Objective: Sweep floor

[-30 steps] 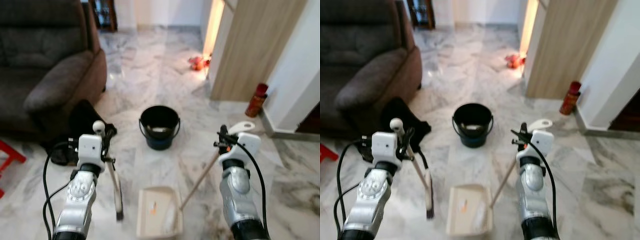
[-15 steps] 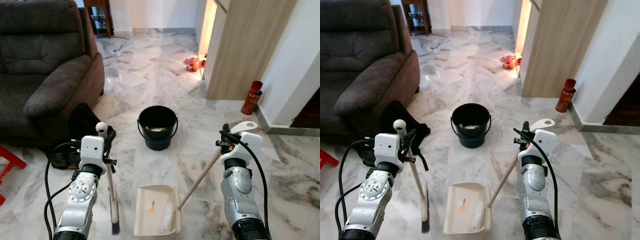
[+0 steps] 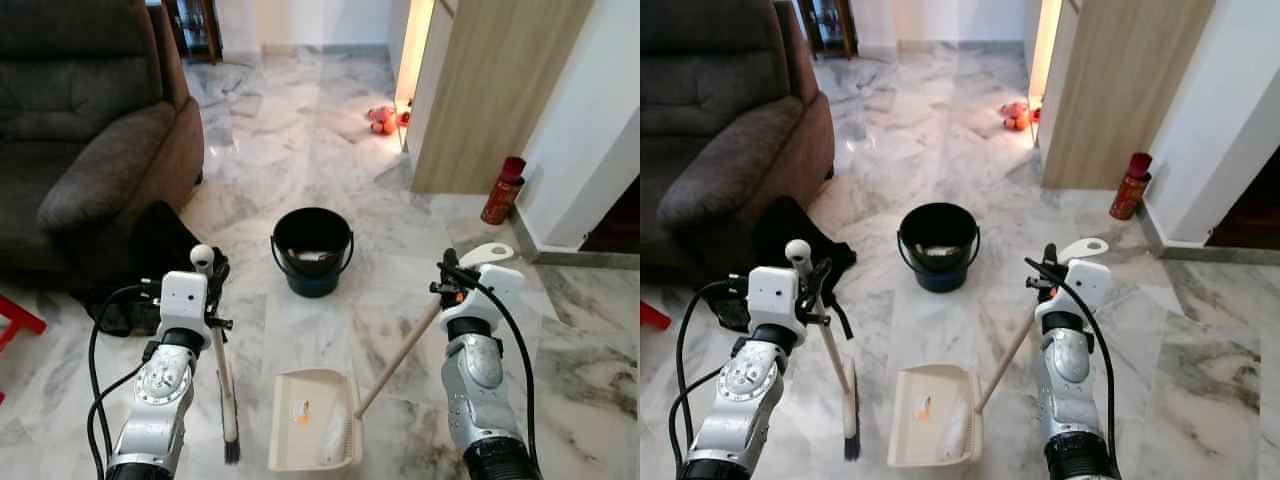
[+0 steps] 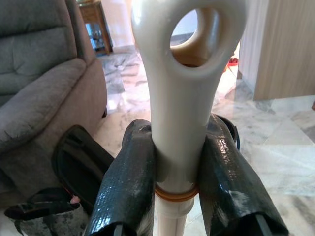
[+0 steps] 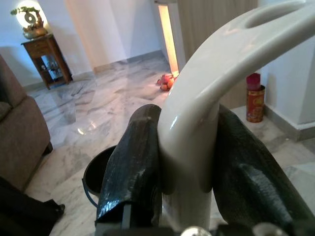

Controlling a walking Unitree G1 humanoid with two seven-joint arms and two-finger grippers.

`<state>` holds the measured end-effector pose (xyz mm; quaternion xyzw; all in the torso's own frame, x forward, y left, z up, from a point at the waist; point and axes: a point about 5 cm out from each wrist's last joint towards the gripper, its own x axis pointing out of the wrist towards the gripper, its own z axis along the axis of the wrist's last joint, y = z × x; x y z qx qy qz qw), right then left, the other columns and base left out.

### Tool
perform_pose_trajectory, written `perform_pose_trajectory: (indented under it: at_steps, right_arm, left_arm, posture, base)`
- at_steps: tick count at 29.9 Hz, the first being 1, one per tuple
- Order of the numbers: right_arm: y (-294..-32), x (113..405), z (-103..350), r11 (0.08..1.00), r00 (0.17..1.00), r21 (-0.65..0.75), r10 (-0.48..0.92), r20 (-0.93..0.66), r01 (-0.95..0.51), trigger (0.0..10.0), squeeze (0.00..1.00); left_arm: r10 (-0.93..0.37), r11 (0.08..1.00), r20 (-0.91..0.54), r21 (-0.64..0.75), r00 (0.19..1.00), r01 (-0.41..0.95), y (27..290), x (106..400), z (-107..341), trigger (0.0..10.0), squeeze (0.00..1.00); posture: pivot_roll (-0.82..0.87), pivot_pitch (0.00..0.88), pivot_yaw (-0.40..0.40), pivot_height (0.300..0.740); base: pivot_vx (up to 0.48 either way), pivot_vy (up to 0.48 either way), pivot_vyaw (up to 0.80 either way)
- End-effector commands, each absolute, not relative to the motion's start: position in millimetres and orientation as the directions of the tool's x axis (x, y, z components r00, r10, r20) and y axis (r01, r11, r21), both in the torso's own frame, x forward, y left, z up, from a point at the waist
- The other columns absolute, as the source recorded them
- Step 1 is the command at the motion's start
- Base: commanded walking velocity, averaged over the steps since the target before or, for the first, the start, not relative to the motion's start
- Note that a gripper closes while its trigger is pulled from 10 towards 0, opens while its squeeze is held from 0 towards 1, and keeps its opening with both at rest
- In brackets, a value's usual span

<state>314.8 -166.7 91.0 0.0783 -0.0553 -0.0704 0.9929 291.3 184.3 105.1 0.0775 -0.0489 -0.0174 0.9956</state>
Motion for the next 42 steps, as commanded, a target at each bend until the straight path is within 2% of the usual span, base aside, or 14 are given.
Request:
perform_pose_trajectory:
  at_steps: [1, 17, 23, 42]
  right_arm:
    - [-166.5, 316.3, 96.5, 0.978, 0.982, 0.171, -0.143, 0.120, 0.122, 10.0, 0.00]
    - [-163.2, 316.4, 98.4, 0.983, 0.984, 0.156, -0.120, 0.135, 0.099, 10.0, 0.00]
    - [-162.3, 316.4, 98.0, 0.983, 0.984, 0.160, -0.117, 0.132, 0.096, 10.0, 0.00]
    - [-162.3, 316.2, 96.1, 0.979, 0.985, 0.180, -0.121, 0.119, 0.098, 10.0, 0.00]
  left_arm:
    - [-0.035, 0.986, 0.134, 0.165, 0.990, 0.012, 185.2, 292.1, 114.7, 10.0, 0.00]
    - [-0.038, 0.986, 0.133, 0.168, 0.990, 0.015, 184.3, 292.5, 115.1, 10.0, 0.00]
    - [-0.040, 0.986, 0.133, 0.169, 0.990, 0.017, 183.8, 292.5, 115.3, 10.0, 0.00]
    - [-0.039, 0.986, 0.130, 0.168, 0.991, 0.016, 184.6, 290.4, 114.3, 10.0, 0.00]
  posture:
    - [0.14, 0.050, 0.026, 0.740]
    - [0.14, 0.050, 0.025, 0.740]
    - [0.15, 0.050, 0.025, 0.740]
    - [0.15, 0.047, 0.024, 0.740]
  base:
    - [0.266, 0.000, 0.00]
    - [0.269, 0.000, 0.00]
    - [0.269, 0.000, 0.79]
    - [0.268, 0.000, 0.00]
